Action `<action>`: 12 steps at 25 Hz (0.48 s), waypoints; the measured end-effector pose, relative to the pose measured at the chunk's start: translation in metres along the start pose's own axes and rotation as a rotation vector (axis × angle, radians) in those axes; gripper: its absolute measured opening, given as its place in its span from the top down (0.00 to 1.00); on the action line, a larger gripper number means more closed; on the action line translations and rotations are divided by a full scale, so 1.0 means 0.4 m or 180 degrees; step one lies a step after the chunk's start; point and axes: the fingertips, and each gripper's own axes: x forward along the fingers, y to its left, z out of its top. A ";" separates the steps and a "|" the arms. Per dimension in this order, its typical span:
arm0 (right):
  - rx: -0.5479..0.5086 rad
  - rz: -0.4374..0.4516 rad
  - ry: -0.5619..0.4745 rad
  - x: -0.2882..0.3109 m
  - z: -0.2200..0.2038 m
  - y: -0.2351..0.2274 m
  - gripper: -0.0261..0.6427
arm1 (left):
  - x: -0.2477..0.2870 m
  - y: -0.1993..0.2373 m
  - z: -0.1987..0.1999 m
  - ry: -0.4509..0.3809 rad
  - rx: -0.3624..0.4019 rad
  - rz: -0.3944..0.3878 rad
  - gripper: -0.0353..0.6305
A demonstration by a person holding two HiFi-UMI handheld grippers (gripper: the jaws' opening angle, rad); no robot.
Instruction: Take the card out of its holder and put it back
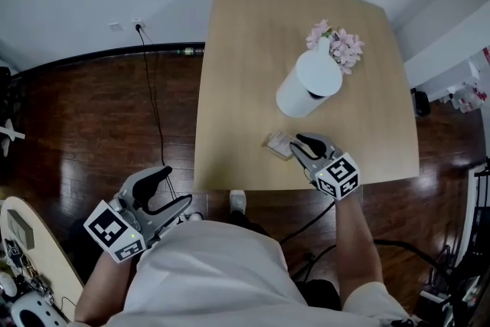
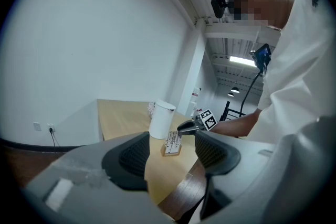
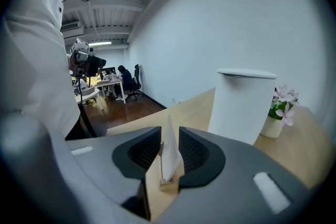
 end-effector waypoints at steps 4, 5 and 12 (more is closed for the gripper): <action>0.0001 -0.0350 -0.0090 -0.049 0.040 0.019 0.77 | -0.024 -0.007 -0.009 -0.0035 0.0037 -0.0104 0.52; 0.0017 -0.0436 -0.0125 -0.064 0.051 0.028 0.77 | -0.031 -0.010 -0.010 -0.0044 0.0051 -0.0138 0.52; 0.0083 -0.0914 -0.0229 -0.162 0.094 0.175 0.71 | -0.095 -0.027 -0.029 -0.0099 0.0181 -0.0370 0.52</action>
